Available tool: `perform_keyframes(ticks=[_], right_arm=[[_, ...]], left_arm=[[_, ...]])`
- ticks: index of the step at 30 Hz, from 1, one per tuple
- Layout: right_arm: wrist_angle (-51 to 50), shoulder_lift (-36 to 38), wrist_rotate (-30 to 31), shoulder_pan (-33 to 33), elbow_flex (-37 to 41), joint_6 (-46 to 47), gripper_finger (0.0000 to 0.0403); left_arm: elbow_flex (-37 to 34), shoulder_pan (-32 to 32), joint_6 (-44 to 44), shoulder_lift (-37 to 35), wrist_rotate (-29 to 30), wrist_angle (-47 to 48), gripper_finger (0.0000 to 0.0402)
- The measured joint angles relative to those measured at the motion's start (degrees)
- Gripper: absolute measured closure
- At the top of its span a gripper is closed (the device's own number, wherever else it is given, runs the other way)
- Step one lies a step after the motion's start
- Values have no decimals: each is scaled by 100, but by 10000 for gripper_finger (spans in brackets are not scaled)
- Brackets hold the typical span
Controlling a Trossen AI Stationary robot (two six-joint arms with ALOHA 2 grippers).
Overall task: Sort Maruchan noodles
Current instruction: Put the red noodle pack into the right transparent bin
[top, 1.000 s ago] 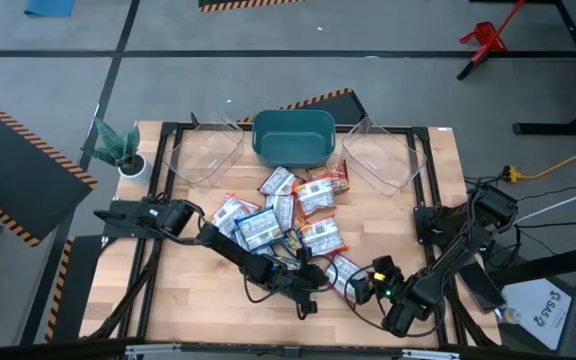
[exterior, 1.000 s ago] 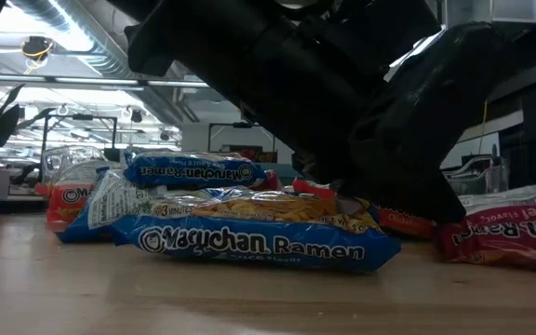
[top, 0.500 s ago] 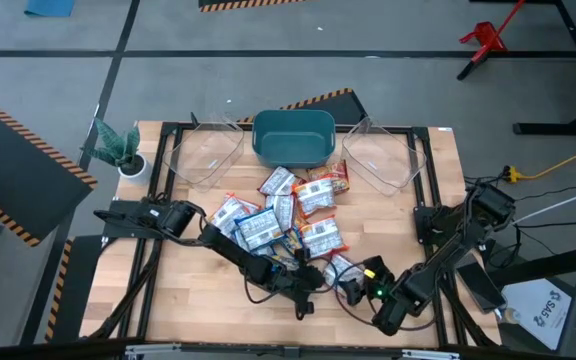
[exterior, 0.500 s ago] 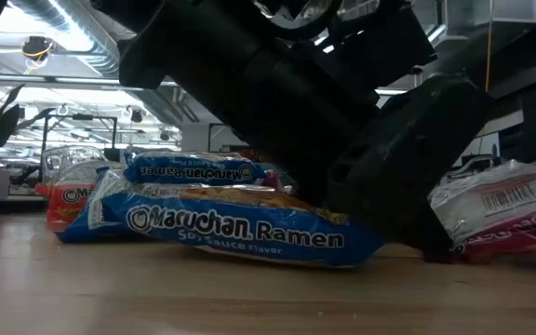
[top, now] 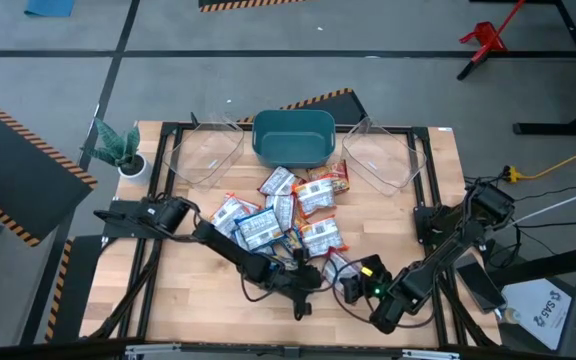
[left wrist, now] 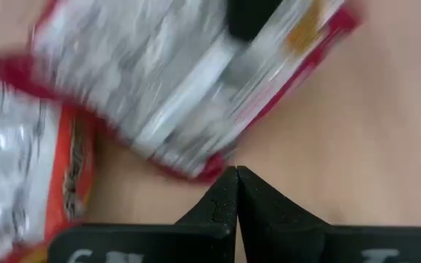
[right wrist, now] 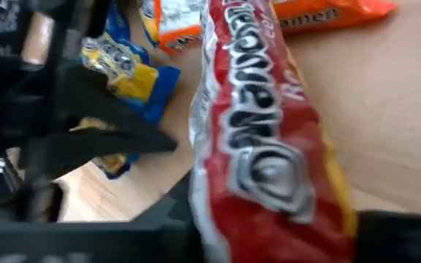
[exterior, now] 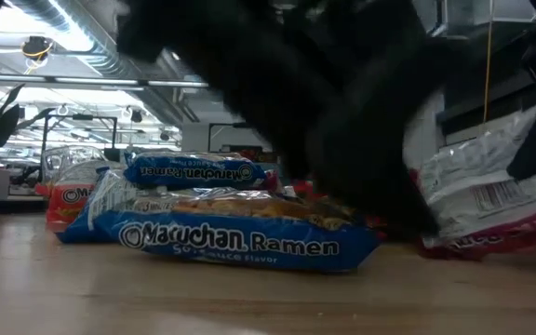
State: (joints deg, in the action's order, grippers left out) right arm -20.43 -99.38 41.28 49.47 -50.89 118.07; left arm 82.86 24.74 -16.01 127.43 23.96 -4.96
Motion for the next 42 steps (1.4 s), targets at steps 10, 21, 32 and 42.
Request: perform_keyframes(ticks=[10,21,32,42], right_arm=[[-225,715,900,0,-209,-588,317],[-3136,2203,1571,-1385,-872,-1722,307],[-3532,3852,757,-4840,-1232,-5243,302],[-2445,3864,-1999,-8057,-869,-7649,300]], left_arm=[[23,-11,8,-1807,-83,1370,402],[32,105,307,-3637,911,2420,401],[35,126,308,-4049,1138,3013,401],[34,154,277,-4141,1110,3345,401]])
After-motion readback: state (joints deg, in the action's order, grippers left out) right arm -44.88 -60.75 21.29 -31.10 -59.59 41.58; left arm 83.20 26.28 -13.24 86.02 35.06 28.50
